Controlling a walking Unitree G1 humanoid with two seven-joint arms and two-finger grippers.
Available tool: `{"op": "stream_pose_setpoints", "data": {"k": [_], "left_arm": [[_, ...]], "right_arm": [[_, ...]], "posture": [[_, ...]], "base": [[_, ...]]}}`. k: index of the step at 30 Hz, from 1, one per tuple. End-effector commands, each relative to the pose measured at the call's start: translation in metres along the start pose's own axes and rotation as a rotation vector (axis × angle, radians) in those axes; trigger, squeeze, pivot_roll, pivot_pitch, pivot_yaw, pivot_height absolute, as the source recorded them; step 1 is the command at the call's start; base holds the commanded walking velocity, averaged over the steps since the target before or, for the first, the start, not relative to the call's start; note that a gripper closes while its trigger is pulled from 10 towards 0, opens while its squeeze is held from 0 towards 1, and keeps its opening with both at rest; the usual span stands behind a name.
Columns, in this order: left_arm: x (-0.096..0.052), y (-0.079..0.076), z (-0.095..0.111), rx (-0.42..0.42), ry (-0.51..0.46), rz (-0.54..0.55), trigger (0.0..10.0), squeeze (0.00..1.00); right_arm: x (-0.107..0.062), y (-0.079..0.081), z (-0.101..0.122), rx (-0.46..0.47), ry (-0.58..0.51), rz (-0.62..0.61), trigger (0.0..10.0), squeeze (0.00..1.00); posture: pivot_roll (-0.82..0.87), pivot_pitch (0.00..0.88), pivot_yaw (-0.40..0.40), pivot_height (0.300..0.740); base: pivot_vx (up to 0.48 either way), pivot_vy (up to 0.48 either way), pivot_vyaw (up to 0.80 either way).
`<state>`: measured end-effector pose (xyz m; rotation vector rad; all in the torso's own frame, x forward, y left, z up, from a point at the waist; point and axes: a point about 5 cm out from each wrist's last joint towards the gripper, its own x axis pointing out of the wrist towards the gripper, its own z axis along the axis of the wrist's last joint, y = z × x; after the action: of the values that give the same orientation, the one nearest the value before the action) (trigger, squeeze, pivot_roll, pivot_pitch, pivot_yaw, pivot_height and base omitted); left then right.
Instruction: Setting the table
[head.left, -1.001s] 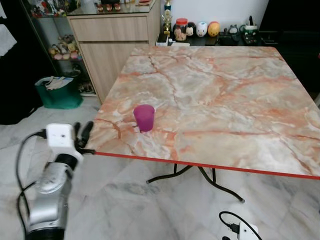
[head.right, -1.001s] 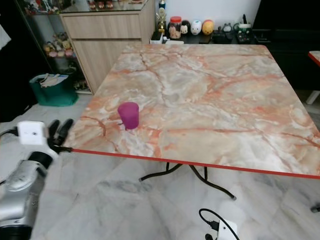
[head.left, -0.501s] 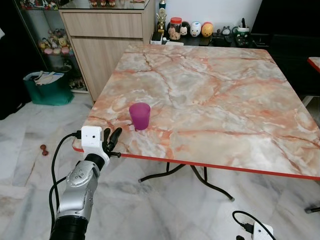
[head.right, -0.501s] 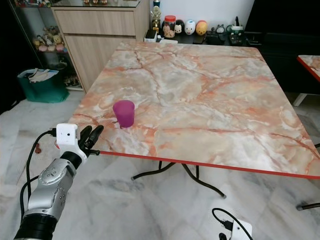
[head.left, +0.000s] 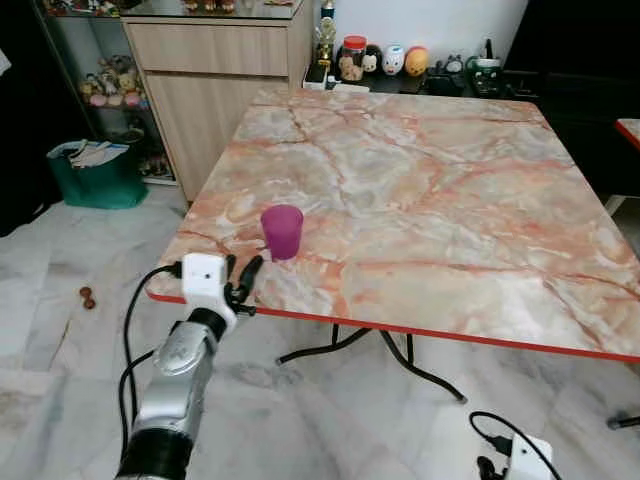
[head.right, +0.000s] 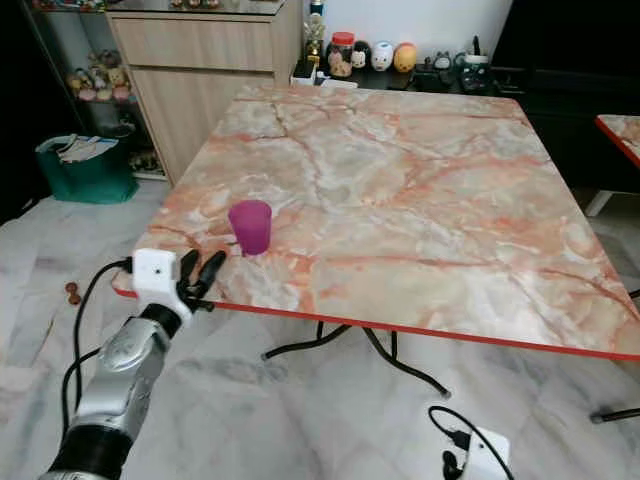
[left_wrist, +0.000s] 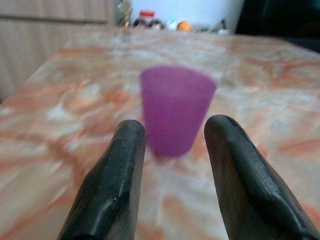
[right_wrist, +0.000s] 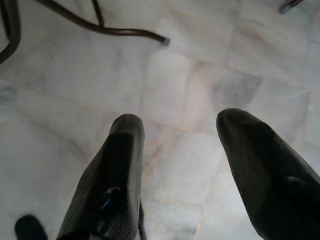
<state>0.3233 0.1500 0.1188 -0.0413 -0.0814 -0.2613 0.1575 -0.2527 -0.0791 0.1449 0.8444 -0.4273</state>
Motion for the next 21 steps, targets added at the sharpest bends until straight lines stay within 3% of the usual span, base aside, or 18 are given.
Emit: {"op": "stream_pose_setpoints", "data": {"k": [1, 3, 9, 13, 17, 18, 19, 21], "left_arm": [[0.003, -0.003, 0.0, 0.008, 0.0, -0.021, 10.0, 1.0], [0.009, -0.007, 0.002, -0.002, -0.015, -0.023, 10.0, 1.0], [0.011, -0.012, 0.002, 0.012, -0.029, -0.036, 10.0, 1.0], [0.011, 0.002, 0.014, -0.006, -0.09, 0.047, 10.0, 1.0], [0.014, 0.003, 0.021, -0.014, -0.122, 0.069, 10.0, 1.0], [0.019, 0.003, 0.025, 0.016, -0.138, 0.084, 10.0, 0.32], [0.02, 0.004, 0.028, 0.027, -0.149, 0.1, 10.0, 0.0], [0.018, 0.005, 0.029, 0.033, -0.152, 0.107, 10.0, 0.0]], "right_arm": [[0.0, -0.003, 0.001, 0.017, 0.0, -0.015, 10.0, 0.0], [0.003, -0.013, 0.016, 0.029, -0.041, -0.039, 10.0, 0.0], [0.004, -0.023, 0.024, 0.037, -0.062, -0.058, 10.0, 0.0], [0.002, -0.031, 0.018, 0.016, -0.031, -0.074, 10.0, 0.0], [0.001, -0.036, 0.019, 0.037, -0.031, -0.096, 10.0, 0.0], [0.005, -0.027, 0.027, 0.044, -0.039, -0.079, 10.0, 0.0], [0.009, -0.009, 0.036, 0.02, -0.041, -0.05, 10.0, 0.0], [0.01, 0.0, 0.04, 0.016, -0.04, -0.042, 10.0, 0.0]], "posture": [[0.09, 0.0, -0.055, 0.74], [0.04, 0.0, -0.056, 0.74], [0.04, 0.0, -0.071, 0.74], [0.04, 0.0, -0.051, 0.74], [0.04, 0.0, -0.064, 0.74], [0.07, 0.0, -0.099, 0.74], [0.1, 0.0, -0.115, 0.74], [0.11, 0.0, -0.12, 0.74]], "base": [[0.0, 0.0, 0.0], [0.0, 0.0, 0.0], [0.0, 0.0, 0.0], [0.0, 0.0, 0.0], [0.0, 0.0, 0.0], [0.0, 0.0, 0.0], [0.0, 0.0, 0.0], [0.0, 0.0, 0.0]]}}
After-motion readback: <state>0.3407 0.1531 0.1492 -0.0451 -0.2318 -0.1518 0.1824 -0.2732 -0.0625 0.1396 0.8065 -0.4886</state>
